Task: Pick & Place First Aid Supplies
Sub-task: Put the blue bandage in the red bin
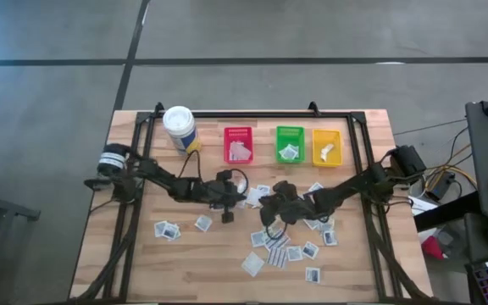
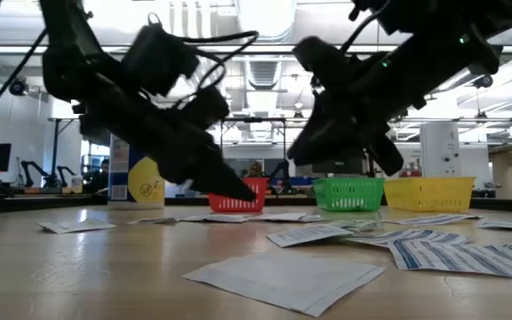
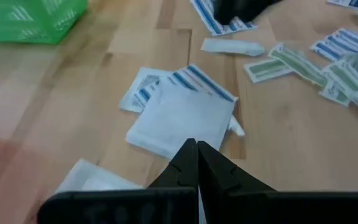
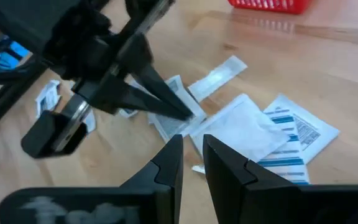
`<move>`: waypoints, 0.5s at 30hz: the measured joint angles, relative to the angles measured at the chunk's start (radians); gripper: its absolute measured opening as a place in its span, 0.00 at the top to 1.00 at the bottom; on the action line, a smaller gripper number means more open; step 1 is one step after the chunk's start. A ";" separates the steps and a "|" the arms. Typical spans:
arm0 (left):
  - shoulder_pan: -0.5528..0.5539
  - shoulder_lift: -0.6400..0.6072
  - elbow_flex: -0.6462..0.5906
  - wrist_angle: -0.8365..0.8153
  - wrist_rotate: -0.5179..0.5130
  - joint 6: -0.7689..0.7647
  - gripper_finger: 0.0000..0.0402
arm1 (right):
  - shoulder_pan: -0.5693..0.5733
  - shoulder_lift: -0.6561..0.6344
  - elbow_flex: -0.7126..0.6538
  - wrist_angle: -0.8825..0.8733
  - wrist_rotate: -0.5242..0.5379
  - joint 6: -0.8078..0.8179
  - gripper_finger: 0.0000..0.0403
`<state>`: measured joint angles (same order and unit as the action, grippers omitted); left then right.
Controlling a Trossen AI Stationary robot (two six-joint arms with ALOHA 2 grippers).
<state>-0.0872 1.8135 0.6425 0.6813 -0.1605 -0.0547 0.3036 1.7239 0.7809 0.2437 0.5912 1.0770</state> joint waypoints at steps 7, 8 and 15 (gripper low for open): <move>0.012 0.028 0.004 0.011 0.015 -0.008 1.00 | -0.027 0.035 0.012 0.005 -0.019 0.005 0.85; 0.012 0.030 0.005 0.016 0.015 -0.008 1.00 | -0.028 0.037 0.012 0.008 -0.021 0.005 0.85; 0.015 0.041 0.000 0.015 0.035 -0.010 1.00 | -0.049 0.085 0.021 0.007 -0.023 0.033 0.85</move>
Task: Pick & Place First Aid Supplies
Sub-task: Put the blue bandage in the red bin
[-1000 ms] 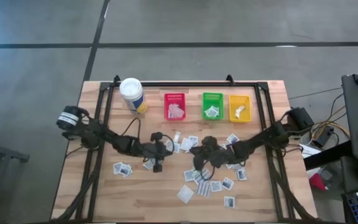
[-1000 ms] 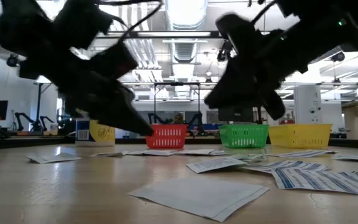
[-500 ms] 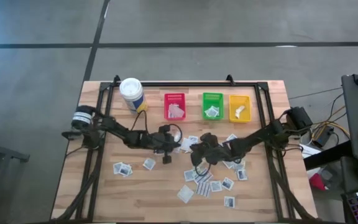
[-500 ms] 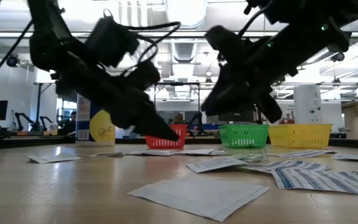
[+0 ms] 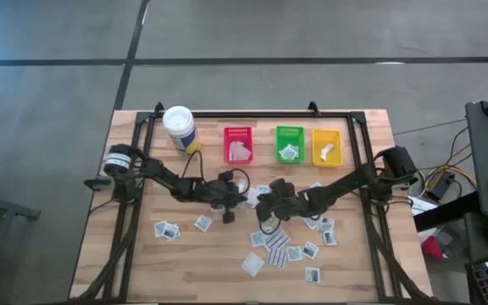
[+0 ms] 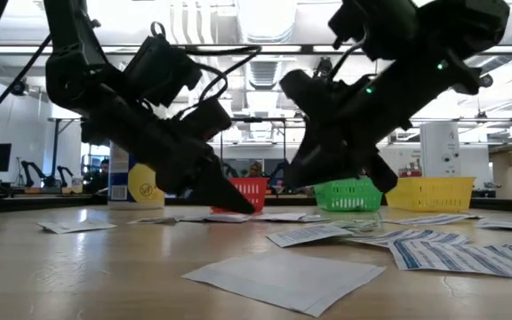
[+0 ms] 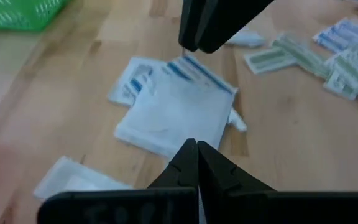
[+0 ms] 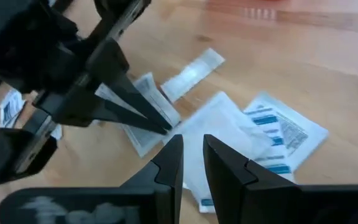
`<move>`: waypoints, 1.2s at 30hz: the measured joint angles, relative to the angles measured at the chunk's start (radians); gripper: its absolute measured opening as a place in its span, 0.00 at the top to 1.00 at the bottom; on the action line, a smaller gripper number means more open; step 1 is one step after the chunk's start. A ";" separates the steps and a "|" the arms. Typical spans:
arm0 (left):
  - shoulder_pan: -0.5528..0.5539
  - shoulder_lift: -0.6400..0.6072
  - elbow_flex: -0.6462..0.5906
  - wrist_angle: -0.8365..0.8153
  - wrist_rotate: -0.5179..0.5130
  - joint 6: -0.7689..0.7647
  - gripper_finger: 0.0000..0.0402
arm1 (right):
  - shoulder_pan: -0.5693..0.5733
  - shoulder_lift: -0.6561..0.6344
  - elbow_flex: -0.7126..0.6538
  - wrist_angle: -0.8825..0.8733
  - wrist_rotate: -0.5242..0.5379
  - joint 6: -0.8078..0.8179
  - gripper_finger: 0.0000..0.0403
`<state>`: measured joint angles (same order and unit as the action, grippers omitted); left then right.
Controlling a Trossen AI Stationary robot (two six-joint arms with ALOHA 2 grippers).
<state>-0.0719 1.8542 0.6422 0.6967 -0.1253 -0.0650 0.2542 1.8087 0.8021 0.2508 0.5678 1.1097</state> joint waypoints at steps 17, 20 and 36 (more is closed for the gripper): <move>0.001 0.043 -0.006 0.018 0.050 -0.057 1.00 | -0.097 0.022 0.003 -0.016 -0.054 0.016 0.75; 0.001 0.049 -0.006 0.018 0.052 -0.061 1.00 | -0.116 0.022 0.003 -0.016 -0.094 0.017 0.72; 0.001 0.052 -0.007 0.012 0.054 -0.063 1.00 | -0.122 0.053 0.002 -0.031 -0.211 0.064 0.71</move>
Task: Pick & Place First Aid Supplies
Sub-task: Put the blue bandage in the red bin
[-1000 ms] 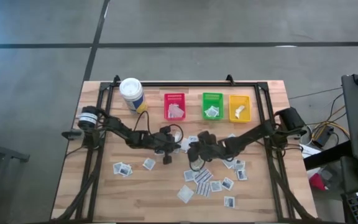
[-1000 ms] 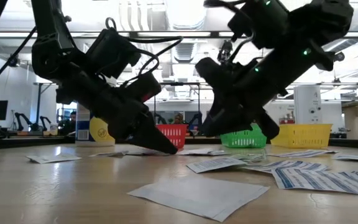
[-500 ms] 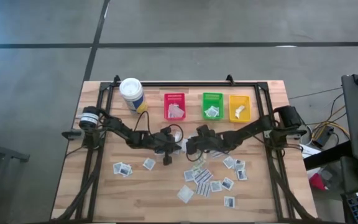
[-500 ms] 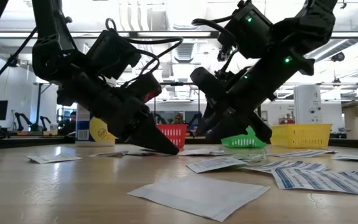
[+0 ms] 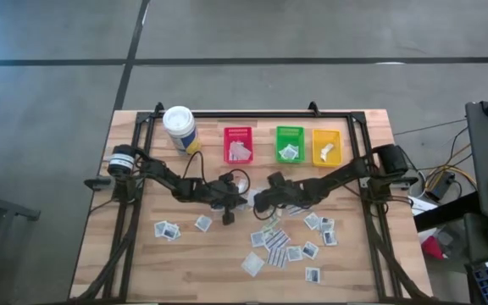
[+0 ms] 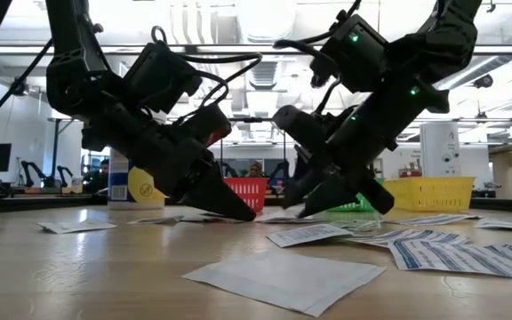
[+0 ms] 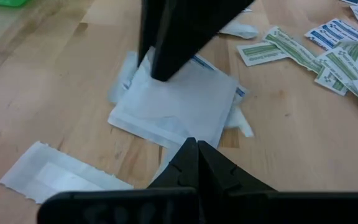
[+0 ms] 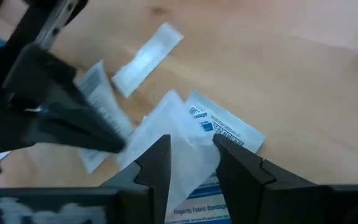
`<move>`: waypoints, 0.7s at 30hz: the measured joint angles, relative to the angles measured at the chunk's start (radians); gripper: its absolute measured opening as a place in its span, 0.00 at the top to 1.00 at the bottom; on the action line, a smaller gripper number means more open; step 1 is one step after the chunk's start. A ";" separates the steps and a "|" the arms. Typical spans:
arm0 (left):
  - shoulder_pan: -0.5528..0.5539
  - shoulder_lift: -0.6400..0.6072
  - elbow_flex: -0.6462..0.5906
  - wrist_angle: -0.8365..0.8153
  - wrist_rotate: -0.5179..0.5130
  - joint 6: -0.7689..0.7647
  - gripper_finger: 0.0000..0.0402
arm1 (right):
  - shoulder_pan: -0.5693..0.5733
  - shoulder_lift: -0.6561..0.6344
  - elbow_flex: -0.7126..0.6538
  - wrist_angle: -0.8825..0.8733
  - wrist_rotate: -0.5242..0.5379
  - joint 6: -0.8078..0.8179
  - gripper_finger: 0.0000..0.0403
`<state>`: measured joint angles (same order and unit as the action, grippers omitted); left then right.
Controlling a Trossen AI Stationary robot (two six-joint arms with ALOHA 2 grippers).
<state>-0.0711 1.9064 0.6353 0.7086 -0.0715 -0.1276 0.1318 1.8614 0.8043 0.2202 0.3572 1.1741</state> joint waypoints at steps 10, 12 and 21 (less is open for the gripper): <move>0.000 0.001 -0.001 0.003 0.003 -0.003 1.00 | 0.000 -0.002 0.002 0.000 -0.020 -0.006 0.77; 0.000 0.001 -0.001 0.003 0.005 -0.003 1.00 | 0.000 -0.002 0.004 -0.001 -0.023 -0.006 0.78; 0.000 0.001 -0.001 0.004 0.007 -0.004 1.00 | 0.000 -0.002 0.015 -0.003 -0.079 -0.027 0.88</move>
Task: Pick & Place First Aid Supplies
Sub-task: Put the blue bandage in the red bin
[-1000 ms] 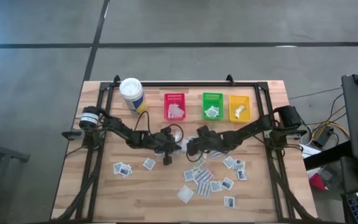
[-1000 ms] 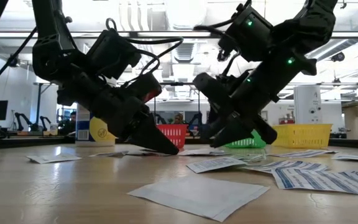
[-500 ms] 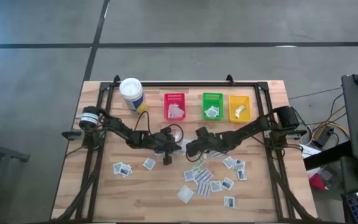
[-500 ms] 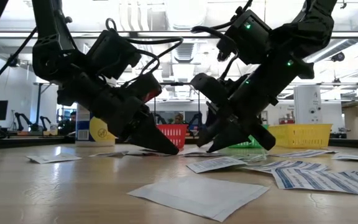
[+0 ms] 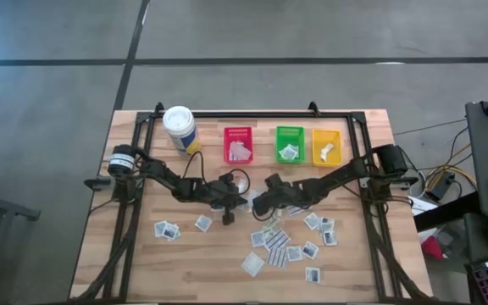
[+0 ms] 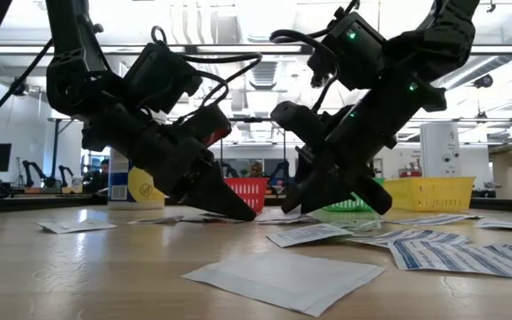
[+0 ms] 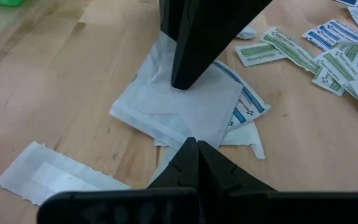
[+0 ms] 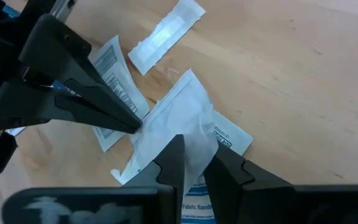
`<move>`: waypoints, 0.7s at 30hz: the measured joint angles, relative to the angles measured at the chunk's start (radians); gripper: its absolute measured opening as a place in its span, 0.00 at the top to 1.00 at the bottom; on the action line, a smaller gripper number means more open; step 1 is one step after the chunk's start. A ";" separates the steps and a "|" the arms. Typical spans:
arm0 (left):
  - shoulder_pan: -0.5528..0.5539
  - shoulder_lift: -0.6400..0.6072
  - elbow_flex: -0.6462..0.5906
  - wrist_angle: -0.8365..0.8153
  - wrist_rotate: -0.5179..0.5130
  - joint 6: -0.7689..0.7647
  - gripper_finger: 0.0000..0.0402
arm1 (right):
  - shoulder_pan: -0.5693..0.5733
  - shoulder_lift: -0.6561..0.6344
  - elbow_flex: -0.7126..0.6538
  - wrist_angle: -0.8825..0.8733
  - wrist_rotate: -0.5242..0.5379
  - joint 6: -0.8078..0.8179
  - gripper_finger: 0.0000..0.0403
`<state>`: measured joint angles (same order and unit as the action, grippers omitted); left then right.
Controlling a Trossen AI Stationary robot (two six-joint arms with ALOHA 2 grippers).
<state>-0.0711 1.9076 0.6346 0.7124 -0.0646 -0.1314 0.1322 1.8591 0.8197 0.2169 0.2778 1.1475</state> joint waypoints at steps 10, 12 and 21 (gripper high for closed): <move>0.000 -0.009 0.000 -0.004 0.004 -0.003 1.00 | 0.000 -0.018 0.003 0.004 -0.017 -0.034 0.98; 0.000 -0.014 0.000 -0.006 0.005 -0.004 1.00 | 0.000 -0.027 0.003 0.003 -0.020 -0.049 0.98; 0.000 -0.042 -0.002 -0.025 0.016 -0.004 1.00 | 0.001 -0.053 0.003 -0.003 -0.021 -0.098 0.98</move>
<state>-0.0715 1.8660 0.6323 0.6877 -0.0487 -0.1352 0.1329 1.8057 0.8230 0.2143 0.2569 1.0493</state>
